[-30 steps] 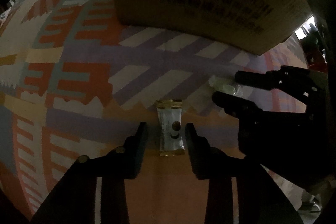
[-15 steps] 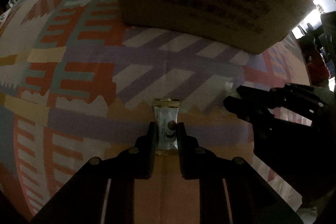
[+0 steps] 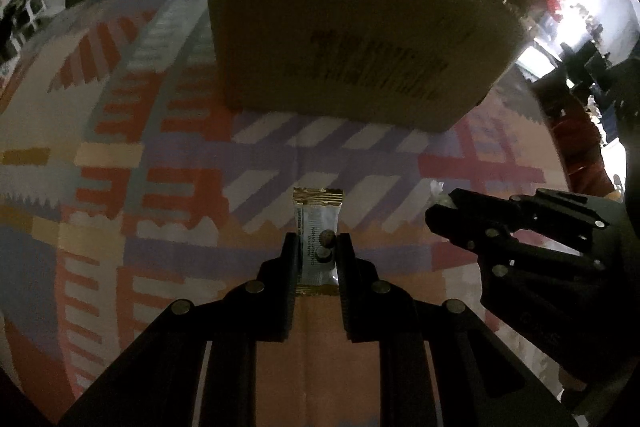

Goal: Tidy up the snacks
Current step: 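Carry the white bar and green candy into the box and release both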

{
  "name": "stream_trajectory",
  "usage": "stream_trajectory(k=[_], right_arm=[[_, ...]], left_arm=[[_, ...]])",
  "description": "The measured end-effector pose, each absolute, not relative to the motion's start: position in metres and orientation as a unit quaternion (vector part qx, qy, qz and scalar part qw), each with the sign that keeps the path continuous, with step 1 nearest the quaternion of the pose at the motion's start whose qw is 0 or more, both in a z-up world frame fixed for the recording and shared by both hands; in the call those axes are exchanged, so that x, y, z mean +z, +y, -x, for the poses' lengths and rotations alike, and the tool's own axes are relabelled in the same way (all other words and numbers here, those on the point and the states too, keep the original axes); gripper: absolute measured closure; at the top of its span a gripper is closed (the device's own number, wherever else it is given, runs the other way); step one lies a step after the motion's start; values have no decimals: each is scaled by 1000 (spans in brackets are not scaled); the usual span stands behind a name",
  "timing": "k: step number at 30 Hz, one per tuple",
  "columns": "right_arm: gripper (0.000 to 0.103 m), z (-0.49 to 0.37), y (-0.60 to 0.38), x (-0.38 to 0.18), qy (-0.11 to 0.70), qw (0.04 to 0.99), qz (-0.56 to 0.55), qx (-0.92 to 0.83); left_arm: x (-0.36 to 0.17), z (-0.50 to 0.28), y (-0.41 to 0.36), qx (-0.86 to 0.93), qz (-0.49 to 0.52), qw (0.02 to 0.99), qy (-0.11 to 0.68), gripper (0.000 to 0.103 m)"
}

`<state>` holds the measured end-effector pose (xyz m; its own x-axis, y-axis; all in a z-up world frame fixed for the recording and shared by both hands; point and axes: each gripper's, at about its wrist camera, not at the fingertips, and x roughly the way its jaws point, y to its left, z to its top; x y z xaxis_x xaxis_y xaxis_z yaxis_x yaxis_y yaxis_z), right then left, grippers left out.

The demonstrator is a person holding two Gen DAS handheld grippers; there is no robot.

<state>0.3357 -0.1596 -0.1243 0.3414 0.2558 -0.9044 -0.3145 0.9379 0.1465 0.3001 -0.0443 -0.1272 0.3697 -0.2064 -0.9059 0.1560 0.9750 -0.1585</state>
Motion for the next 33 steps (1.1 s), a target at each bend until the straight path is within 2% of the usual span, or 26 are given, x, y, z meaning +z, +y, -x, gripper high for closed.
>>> stream_trajectory(k=[19, 33], right_arm=[[83, -303, -170, -18, 427, 895, -23, 127], [83, -317, -170, 39, 350, 930, -22, 106]], left_arm=[[-29, -294, -40, -167, 6, 883, 439, 84], [34, -321, -39, -184, -18, 915, 359, 84]])
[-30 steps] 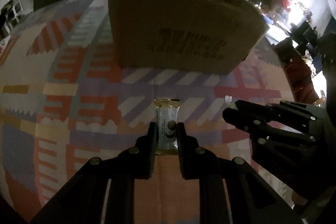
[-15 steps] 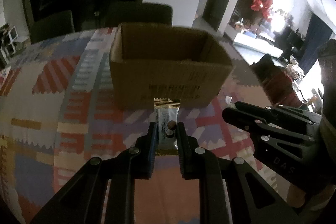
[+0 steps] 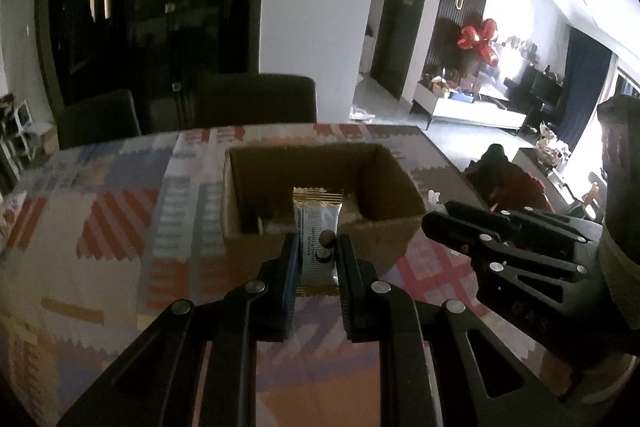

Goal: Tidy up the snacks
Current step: 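Carry the white bar and green candy into the box and release both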

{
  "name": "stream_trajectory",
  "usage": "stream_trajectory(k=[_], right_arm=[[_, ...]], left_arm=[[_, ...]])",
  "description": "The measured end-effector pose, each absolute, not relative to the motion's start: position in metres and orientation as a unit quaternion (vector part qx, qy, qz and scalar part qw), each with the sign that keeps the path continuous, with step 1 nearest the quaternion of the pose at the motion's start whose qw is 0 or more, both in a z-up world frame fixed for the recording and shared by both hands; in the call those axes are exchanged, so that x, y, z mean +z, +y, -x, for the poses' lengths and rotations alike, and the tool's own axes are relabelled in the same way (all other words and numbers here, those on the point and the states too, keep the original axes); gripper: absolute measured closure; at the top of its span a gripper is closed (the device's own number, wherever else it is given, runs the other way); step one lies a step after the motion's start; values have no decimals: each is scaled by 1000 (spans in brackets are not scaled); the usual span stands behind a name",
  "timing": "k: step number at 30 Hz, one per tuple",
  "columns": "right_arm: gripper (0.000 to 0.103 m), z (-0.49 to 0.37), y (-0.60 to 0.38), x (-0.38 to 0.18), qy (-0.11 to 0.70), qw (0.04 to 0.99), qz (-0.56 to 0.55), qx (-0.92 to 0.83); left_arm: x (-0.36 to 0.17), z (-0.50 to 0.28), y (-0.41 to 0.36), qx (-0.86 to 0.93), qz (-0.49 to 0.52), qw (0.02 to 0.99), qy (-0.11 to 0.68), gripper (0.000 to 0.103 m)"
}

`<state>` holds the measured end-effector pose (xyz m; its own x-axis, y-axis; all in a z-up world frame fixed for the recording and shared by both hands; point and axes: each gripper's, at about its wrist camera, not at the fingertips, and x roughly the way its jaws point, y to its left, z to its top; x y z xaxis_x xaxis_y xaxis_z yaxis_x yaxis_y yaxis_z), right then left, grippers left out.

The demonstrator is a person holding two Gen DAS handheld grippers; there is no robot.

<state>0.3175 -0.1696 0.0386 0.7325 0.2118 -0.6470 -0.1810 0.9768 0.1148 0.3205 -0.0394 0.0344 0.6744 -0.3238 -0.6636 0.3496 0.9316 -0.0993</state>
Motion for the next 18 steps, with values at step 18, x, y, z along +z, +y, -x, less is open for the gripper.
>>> stream_trajectory(k=[18], right_arm=[[83, -383, -174, 56, 335, 938, 2, 92]], left_arm=[[45, -398, -54, -188, -27, 913, 361, 84]])
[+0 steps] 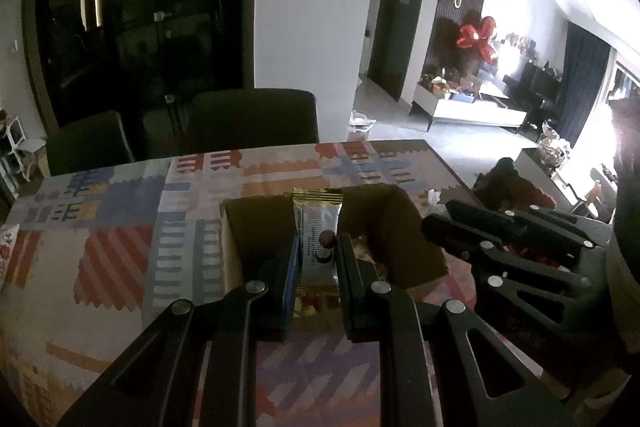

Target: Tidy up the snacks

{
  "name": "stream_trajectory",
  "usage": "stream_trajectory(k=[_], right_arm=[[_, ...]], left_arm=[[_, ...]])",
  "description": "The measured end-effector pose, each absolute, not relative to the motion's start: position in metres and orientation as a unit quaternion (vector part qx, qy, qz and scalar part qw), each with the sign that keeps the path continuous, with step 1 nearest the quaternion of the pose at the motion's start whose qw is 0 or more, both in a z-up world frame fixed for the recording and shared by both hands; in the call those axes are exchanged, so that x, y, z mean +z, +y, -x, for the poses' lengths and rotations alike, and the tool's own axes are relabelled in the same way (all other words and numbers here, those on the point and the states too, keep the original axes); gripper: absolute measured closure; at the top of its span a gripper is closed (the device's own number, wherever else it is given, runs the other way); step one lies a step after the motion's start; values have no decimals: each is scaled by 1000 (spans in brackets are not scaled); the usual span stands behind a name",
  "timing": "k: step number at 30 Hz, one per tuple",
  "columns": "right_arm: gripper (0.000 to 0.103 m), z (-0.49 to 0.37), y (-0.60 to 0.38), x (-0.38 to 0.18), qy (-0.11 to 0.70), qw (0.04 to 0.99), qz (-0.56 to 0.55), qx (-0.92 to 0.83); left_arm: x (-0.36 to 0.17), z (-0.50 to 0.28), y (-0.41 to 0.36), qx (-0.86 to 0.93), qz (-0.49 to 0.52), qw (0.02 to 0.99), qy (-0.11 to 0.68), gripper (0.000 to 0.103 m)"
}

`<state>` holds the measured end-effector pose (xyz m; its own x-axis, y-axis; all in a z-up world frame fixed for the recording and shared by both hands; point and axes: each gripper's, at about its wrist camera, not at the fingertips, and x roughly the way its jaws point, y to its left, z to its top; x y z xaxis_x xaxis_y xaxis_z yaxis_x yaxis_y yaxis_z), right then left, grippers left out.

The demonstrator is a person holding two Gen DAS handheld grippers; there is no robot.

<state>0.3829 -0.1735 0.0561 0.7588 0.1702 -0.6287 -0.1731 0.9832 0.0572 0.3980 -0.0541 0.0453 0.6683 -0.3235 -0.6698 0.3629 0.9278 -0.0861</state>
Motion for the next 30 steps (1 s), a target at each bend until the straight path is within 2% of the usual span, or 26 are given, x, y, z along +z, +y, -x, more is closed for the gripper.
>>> stream_trajectory(k=[5, 7, 9, 12, 17, 20, 24, 26, 30], right_arm=[[83, -409, -176, 49, 352, 933, 9, 78], [80, -413, -177, 47, 349, 935, 14, 63], [61, -414, -178, 45, 350, 936, 19, 37], [60, -410, -181, 44, 351, 936, 13, 34], [60, -389, -177, 49, 339, 940, 8, 28], [52, -370, -176, 54, 330, 944, -5, 27], [48, -346, -175, 61, 319, 947, -23, 19], [45, -332, -175, 66, 310, 950, -27, 14], [36, -304, -175, 74, 291, 956, -33, -1]], left_arm=[[38, -421, -57, -179, -27, 911, 372, 82], [35, -428, -54, -169, -21, 911, 375, 70], [33, -429, -50, -167, -14, 911, 377, 70], [32, -424, -44, -164, -21, 913, 373, 70], [34, -403, -37, -149, -32, 921, 359, 64], [39, -387, -31, -134, -38, 929, 343, 56], [50, -363, -22, -125, -41, 938, 320, 37], [54, -350, -19, -126, -39, 941, 311, 34], [62, -327, -15, -118, -41, 949, 290, 21]])
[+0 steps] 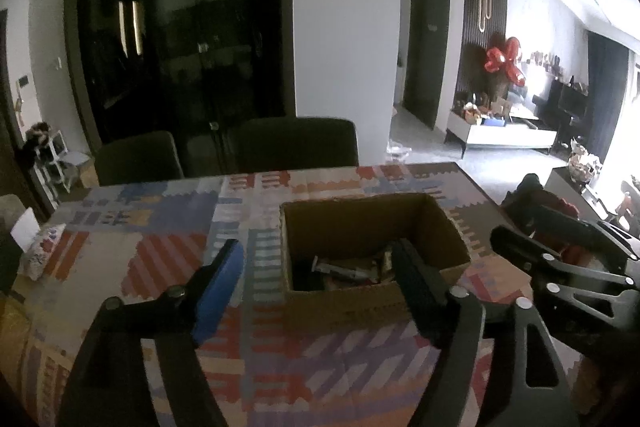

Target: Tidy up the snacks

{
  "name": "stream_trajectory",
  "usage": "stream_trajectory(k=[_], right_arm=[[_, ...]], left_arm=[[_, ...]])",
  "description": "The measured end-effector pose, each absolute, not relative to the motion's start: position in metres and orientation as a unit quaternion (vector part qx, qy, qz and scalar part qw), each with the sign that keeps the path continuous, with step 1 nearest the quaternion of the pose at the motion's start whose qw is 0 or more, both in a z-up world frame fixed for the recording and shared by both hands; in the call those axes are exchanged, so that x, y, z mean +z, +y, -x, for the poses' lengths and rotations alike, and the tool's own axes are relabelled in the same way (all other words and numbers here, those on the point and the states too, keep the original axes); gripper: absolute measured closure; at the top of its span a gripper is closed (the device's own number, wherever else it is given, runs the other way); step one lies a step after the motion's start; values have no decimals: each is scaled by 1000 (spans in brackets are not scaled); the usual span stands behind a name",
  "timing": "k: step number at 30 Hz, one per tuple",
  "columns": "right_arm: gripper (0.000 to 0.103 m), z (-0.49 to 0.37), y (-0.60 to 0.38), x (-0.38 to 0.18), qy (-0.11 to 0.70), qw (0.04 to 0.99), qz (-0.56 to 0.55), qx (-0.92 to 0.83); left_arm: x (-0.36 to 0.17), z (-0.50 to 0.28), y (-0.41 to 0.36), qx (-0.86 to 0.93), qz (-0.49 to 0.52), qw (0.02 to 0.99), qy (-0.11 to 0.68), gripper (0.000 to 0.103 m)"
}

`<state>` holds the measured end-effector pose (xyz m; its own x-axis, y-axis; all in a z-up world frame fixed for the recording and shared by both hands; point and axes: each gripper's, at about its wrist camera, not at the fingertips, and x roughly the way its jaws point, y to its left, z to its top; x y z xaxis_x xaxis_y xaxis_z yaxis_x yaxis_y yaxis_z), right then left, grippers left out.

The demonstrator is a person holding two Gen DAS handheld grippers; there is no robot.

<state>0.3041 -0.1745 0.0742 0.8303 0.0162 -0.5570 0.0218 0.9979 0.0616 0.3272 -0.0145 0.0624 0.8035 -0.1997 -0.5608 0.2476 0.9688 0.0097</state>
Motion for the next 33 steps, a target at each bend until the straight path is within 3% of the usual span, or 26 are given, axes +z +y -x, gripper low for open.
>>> stream_trajectory(k=[1, 13, 33], right_arm=[[35, -299, -175, 76, 289, 957, -33, -6], [19, -221, -188, 96, 253, 967, -29, -28], [19, -118, -206, 109, 224, 974, -17, 2]], left_arm=[[65, -321, -14, -112, -46, 951, 284, 17], [77, -241, -19, -84, -45, 964, 248, 2], [104, -124, -34, -50, -44, 975, 212, 0]])
